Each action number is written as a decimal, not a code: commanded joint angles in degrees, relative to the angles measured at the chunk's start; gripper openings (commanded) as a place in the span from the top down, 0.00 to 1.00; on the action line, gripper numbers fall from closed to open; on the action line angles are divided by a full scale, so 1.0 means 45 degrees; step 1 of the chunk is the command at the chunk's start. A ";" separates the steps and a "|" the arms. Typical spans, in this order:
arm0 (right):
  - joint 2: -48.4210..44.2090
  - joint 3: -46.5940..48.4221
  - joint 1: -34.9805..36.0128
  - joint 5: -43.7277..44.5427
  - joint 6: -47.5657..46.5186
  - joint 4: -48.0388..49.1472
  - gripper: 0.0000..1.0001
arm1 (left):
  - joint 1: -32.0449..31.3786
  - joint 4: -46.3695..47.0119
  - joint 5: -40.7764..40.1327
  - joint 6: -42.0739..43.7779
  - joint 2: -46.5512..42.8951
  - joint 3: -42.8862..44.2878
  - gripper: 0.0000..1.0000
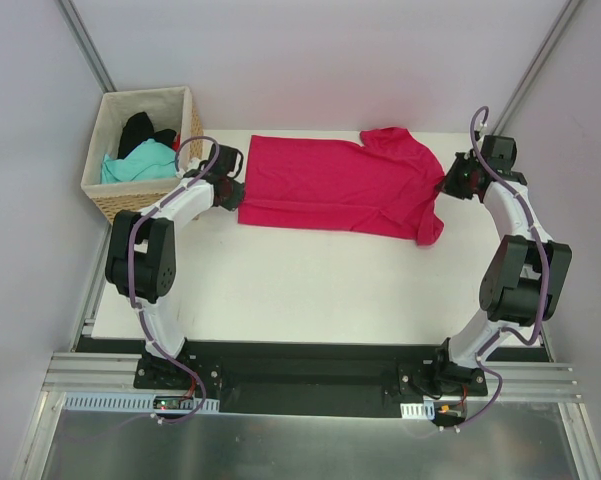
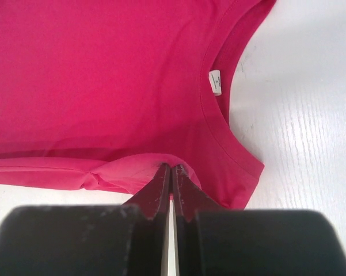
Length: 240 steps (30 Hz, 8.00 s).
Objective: Fold and stack the t-shirts
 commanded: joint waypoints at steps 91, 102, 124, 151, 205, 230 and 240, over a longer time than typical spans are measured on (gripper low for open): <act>0.4243 0.3698 -0.0345 -0.2102 0.0146 0.1855 1.00 | 0.0118 -0.0157 -0.0504 0.1366 0.3193 0.3969 1.00; 0.4653 0.4147 -0.0345 -0.2278 0.0263 0.1796 1.00 | 0.0118 -0.0215 -0.0562 0.1385 0.3408 0.3911 1.00; 0.5532 0.5631 -0.0267 -0.2747 0.0791 0.1777 1.00 | 0.0118 -0.0332 -0.0856 0.1073 0.3174 0.3501 1.00; 0.3408 0.7137 -0.0130 -0.2423 -0.1003 -0.2342 0.00 | -0.0760 -0.0547 -0.1460 0.4645 0.1340 0.5180 0.01; 0.2290 0.0299 0.0963 0.3484 -0.6904 -0.3458 0.55 | 0.0489 0.0273 0.3774 0.8437 0.0868 0.1079 0.14; 0.2563 0.0456 0.0964 0.3445 -0.6768 -0.3145 0.79 | 0.0587 0.0000 0.2563 0.7967 0.1826 0.0923 0.55; 0.2583 0.0436 0.0963 0.3425 -0.6729 -0.3106 0.82 | 0.0723 0.0019 0.2075 0.8377 0.2373 0.1274 0.69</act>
